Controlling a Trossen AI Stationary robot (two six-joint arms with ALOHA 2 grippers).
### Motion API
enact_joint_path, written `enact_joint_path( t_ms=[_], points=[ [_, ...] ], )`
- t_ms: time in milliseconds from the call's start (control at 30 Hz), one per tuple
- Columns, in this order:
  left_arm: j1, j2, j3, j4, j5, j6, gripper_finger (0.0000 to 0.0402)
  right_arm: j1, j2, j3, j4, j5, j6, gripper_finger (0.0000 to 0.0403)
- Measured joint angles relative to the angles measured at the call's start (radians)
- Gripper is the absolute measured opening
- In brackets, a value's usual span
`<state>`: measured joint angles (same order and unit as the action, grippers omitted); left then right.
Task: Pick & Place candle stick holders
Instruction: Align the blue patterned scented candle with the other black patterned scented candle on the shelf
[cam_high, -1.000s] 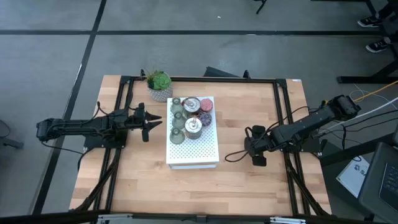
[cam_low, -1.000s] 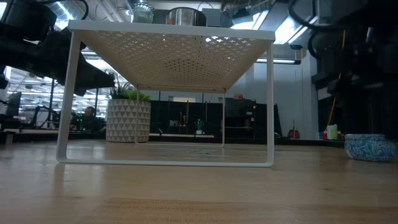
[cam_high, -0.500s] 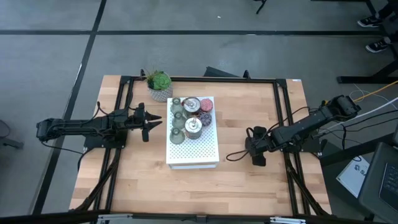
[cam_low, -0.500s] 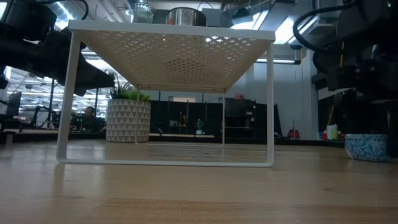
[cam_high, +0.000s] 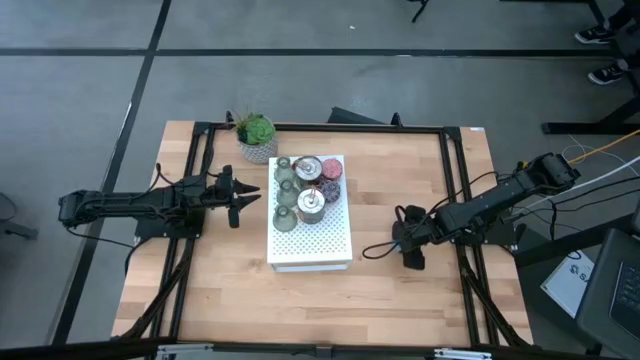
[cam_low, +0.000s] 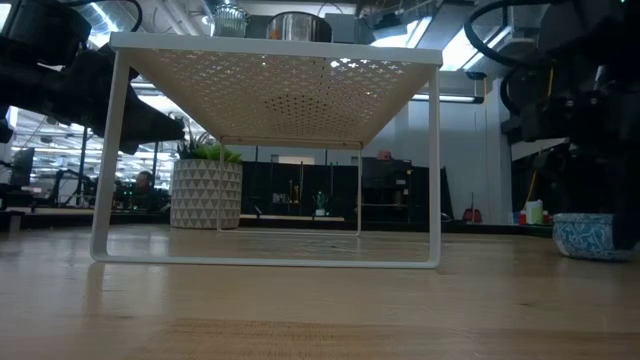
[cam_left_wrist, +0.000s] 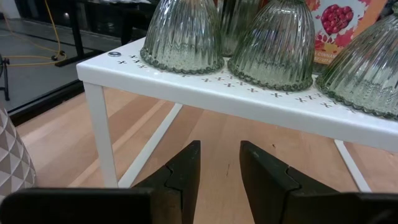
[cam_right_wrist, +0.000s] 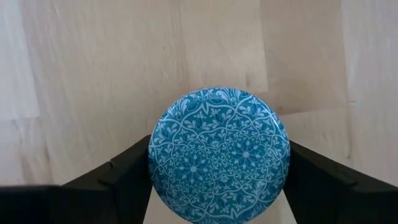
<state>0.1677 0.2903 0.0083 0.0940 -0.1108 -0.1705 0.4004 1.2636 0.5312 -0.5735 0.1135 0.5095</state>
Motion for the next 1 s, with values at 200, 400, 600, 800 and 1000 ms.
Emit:
enact_joint_path(
  t_ms=[200,400,600,800,1000],
  points=[
    [0.000,0.000,0.000,0.000,0.000,0.000,0.0107,0.016,0.000,0.007,0.013,-0.013,0.023,0.0289],
    [0.000,0.000,0.000,0.000,0.000,0.000,0.0107,0.043,0.000,0.072,-0.020,0.008,0.037,0.0289],
    [0.000,0.000,0.000,0.000,0.000,0.000,0.0107,0.053,0.000,0.146,-0.063,0.044,0.036,0.0289],
    [0.000,0.000,0.000,0.000,0.000,0.000,0.0107,0.053,0.000,0.233,-0.101,0.107,0.008,0.0289],
    [0.000,0.000,0.000,0.000,0.000,0.000,0.0107,0.053,0.000,0.312,-0.111,0.189,-0.052,0.0289]
  ],
)
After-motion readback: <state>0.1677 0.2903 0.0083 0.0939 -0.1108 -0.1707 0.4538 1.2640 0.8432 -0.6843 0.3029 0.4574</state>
